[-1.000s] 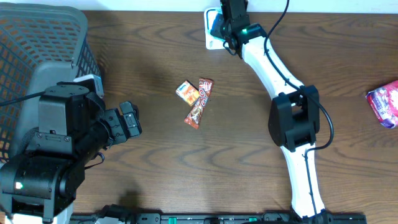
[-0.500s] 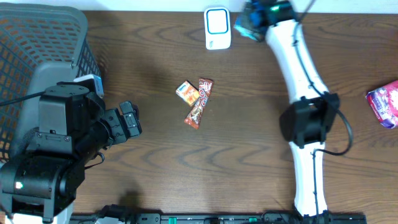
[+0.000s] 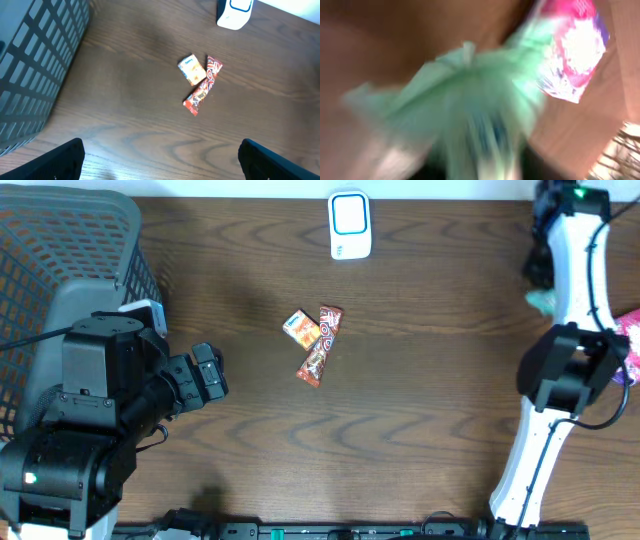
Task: Scan the item barcode
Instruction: 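Carry the green packet right and drop it beside the bag, then reach the right gripper to the red bar and grasp it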
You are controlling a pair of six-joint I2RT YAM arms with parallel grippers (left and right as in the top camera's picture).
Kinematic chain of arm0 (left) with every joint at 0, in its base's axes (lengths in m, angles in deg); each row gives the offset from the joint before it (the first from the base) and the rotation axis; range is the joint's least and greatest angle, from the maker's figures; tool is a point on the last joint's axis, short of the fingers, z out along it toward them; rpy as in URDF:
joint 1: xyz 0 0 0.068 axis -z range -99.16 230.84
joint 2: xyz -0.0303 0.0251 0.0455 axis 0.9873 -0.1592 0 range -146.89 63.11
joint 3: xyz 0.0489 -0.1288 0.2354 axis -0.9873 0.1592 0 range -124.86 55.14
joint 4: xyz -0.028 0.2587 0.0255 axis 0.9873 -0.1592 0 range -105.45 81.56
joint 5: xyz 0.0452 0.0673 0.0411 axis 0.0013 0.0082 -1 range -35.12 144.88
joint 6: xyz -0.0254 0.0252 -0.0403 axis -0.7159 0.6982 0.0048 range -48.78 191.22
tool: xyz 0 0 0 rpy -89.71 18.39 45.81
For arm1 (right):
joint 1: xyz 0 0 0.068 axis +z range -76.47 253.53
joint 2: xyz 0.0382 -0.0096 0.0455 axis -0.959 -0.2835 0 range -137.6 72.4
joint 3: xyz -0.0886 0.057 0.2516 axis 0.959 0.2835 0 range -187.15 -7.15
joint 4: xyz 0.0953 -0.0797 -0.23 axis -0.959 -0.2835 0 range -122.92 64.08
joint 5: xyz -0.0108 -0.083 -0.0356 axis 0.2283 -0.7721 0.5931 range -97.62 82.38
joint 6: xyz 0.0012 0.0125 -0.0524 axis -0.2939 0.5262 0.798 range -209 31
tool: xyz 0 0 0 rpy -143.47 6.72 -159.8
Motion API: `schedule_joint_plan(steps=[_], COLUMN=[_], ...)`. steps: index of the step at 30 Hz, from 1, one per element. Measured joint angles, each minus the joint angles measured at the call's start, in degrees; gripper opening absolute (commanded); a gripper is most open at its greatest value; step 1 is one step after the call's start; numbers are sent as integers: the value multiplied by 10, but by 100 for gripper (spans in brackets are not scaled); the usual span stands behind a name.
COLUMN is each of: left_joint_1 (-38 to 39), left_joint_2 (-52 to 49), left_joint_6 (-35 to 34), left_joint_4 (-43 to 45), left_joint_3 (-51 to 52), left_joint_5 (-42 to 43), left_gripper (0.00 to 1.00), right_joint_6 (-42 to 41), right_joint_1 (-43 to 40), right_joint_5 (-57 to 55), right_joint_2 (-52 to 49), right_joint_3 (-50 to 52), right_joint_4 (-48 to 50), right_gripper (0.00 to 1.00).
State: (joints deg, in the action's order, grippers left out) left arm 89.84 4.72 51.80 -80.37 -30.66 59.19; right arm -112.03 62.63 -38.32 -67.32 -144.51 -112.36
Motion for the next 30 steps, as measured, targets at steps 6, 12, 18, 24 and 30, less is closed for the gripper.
schedule_joint_plan(steps=[6,12,18,24,30], left_joint_1=[0,0,0,0,0], left_joint_2=[0,0,0,0,0], left_joint_6=[0,0,0,0,0], left_joint_4=[0,0,0,0,0], left_joint_3=[0,0,0,0,0], left_joint_5=[0,0,0,0,0], left_gripper=[98,98,98,98,98], right_joint_6=[17,17,18,80,156], right_joint_1=[-68,-117,-107,-70,18], right_joint_5=[-5,42,122,329,551], right_joint_2=[0,0,0,2,3], right_joint_3=[100,117,55,-46,-53], right_joint_4=[-4,-27,-67,-85,-100], right_gripper=[99,97,94,92,89])
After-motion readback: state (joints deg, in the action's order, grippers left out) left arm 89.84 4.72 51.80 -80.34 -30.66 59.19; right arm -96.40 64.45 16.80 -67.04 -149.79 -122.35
